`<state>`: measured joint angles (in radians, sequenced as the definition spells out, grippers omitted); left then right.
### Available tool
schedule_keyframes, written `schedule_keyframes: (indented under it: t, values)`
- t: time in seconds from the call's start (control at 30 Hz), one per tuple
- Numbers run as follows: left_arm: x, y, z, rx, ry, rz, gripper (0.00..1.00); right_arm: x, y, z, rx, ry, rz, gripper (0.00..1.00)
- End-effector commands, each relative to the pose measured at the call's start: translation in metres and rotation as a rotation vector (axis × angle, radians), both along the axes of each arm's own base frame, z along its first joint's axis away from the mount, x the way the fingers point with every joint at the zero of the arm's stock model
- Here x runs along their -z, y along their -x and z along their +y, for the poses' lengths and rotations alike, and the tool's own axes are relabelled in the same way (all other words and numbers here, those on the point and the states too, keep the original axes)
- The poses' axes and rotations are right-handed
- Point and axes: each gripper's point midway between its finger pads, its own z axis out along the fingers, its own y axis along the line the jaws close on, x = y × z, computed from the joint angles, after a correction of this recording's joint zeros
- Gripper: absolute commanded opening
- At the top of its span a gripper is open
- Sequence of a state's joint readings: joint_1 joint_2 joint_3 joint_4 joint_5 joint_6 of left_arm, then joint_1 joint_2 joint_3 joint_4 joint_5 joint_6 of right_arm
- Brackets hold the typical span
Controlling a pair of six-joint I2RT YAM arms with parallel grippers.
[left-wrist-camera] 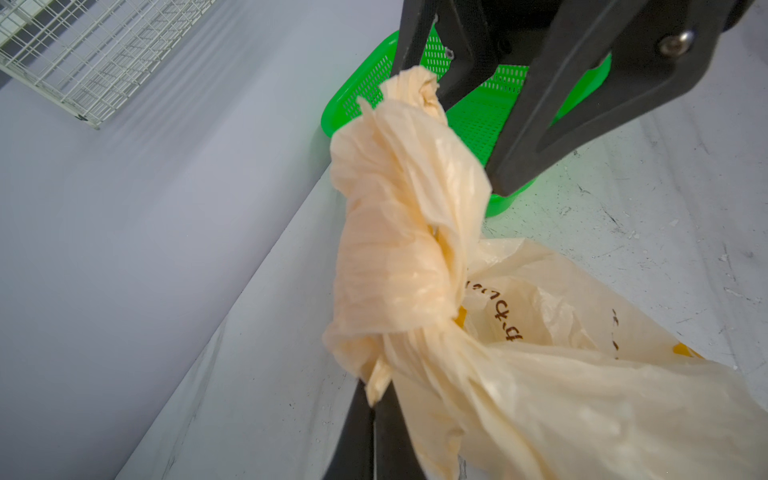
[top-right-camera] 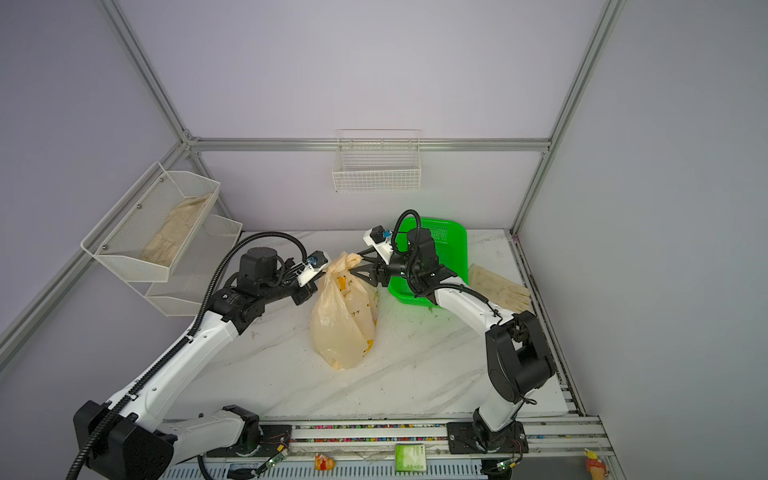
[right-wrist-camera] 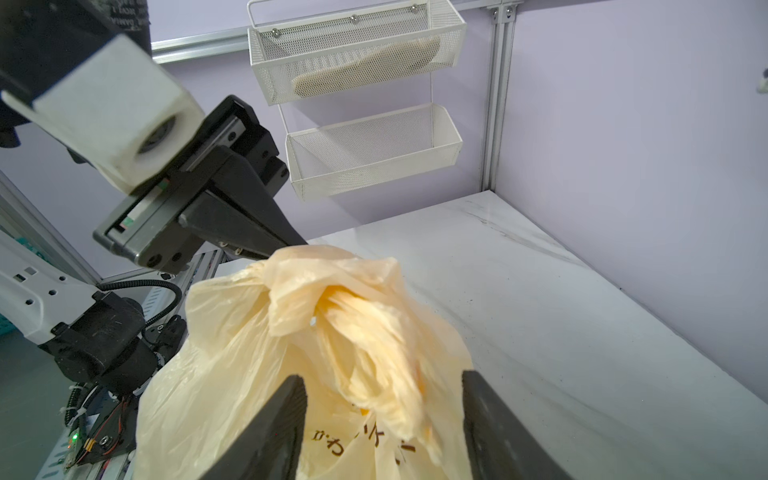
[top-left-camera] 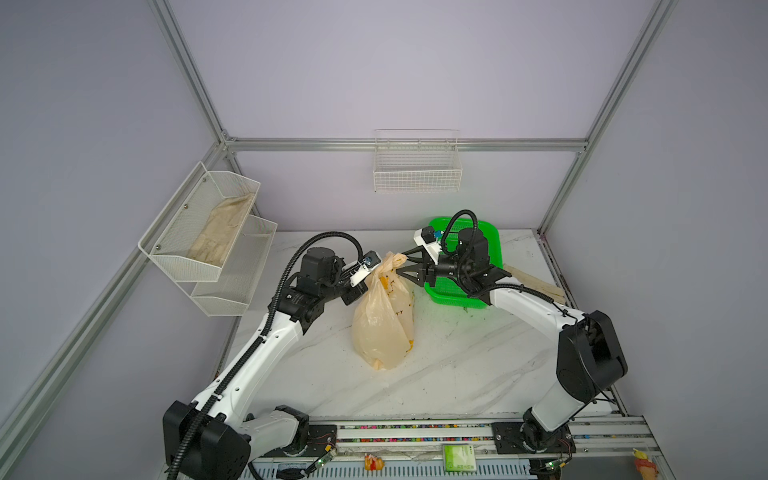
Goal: Place the fake fruits into the plastic bag and tie a complex knot
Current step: 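Open the right gripper and move it off the knot toward the green basket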
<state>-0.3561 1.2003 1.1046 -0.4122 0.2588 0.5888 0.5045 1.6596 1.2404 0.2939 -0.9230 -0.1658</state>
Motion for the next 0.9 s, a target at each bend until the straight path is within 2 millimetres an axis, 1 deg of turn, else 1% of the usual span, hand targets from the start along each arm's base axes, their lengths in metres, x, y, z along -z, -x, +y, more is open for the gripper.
schedule_keyframes:
  t: [0.0, 0.27, 0.37, 0.4, 0.43, 0.53, 0.63, 0.73, 0.87]
  values:
    - [-0.042, -0.003, -0.008, 0.033, 0.037, -0.105, 0.0, -0.035, 0.006, -0.002, -0.002, -0.037, -0.078, 0.59]
    - [-0.041, -0.003, -0.007, 0.03, 0.031, -0.104, 0.0, -0.038, 0.009, -0.004, -0.004, -0.04, -0.083, 0.37]
    - [-0.041, -0.004, -0.006, 0.02, 0.026, -0.104, 0.0, -0.04, 0.009, -0.005, 0.008, -0.037, -0.078, 0.23]
    - [-0.041, -0.005, -0.004, 0.011, 0.024, -0.107, 0.0, -0.039, 0.009, -0.006, 0.017, -0.034, -0.074, 0.2]
    - [-0.041, -0.005, -0.003, 0.002, 0.021, -0.106, 0.0, -0.039, 0.008, -0.008, 0.032, -0.03, -0.071, 0.18]
    - [-0.041, -0.008, 0.004, -0.037, 0.004, -0.113, 0.0, -0.033, 0.006, -0.015, 0.095, -0.008, -0.059, 0.11]
    - [-0.042, -0.01, 0.009, -0.069, -0.012, -0.12, 0.0, -0.024, 0.007, -0.022, 0.14, 0.021, -0.032, 0.01]
    - [-0.04, -0.013, 0.016, -0.106, -0.03, -0.119, 0.0, -0.013, 0.011, -0.029, 0.164, 0.051, -0.014, 0.0]
    - [-0.04, -0.016, 0.023, -0.146, -0.055, -0.125, 0.0, -0.007, 0.015, -0.037, 0.204, 0.064, 0.015, 0.0]
